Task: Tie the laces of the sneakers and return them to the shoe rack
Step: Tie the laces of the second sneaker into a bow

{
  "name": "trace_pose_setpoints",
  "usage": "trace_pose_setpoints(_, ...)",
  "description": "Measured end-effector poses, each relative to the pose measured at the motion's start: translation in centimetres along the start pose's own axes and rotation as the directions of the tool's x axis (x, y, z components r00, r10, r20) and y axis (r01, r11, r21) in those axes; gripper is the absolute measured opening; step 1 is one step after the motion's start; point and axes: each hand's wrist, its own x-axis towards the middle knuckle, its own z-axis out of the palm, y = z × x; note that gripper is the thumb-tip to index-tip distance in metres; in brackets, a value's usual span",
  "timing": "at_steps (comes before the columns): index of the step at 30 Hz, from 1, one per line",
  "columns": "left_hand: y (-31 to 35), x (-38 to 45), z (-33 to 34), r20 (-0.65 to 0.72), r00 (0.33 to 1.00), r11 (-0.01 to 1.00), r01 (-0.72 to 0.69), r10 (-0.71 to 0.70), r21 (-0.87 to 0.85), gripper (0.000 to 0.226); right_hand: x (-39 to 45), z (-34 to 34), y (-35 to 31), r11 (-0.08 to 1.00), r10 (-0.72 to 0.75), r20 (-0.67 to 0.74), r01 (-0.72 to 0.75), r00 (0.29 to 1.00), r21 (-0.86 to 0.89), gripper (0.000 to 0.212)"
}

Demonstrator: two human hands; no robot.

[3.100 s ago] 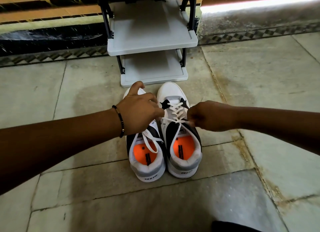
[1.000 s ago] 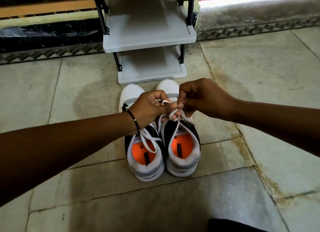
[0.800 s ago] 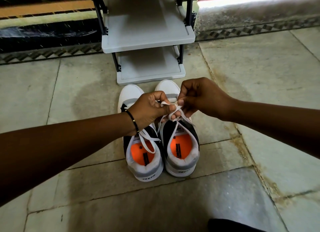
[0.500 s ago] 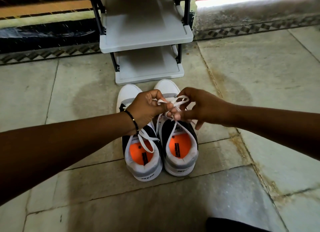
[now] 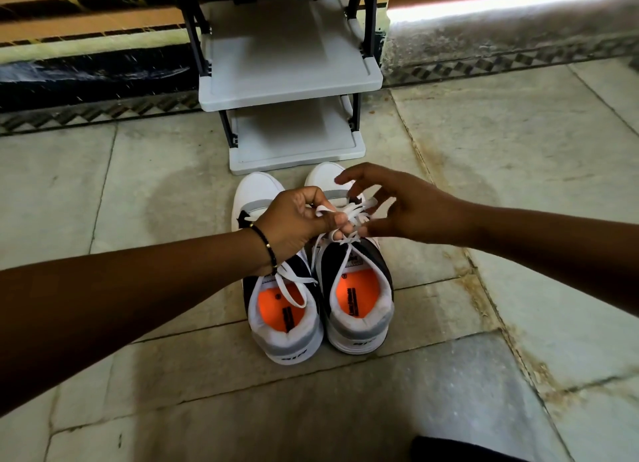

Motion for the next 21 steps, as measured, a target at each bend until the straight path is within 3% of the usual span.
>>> trace_pose_setpoints(3,0.1,0.1,0.1,-0.007,1.0,1.0,0.001,-0.001,-0.007,0.017,0.1,0.6,-0.2,0.969,-0.157,-0.078,0.138,0.985,-0.207,0.035)
trace_pose_setpoints(6,0.0,0.0,0.3,-0.015,1.0,1.0,-0.009,0.009,-0.021,0.017,0.3,0.7,-0.3,0.964,-0.192,-0.104,0.167,0.976,-0.209,0.017)
trace_pose_setpoints(9,0.0,-0.1,0.7,-0.028,0.999,1.0,-0.029,0.028,-0.01,0.018,0.6,0.5,-0.5,0.997,-0.04,-0.099,0.033,0.994,-0.066,0.014)
trace_pose_setpoints(12,-0.2,-0.1,0.8,-0.062,0.995,0.996,-0.068,0.072,0.064,0.017,0.6,0.6,-0.4,0.971,0.133,0.021,-0.135,0.991,0.2,0.014)
trace_pose_setpoints(16,-0.5,0.1,1.1,-0.115,0.992,0.996,-0.035,0.044,0.08,0.014,0.5,1.1,0.1,0.884,0.21,0.016,-0.196,0.978,0.424,0.013)
trace_pose_setpoints(21,-0.1,0.2,1.3,-0.063,0.996,0.997,0.067,-0.07,-0.04,0.017,0.4,1.6,0.7,0.808,0.287,0.015,-0.25,0.958,0.533,0.012)
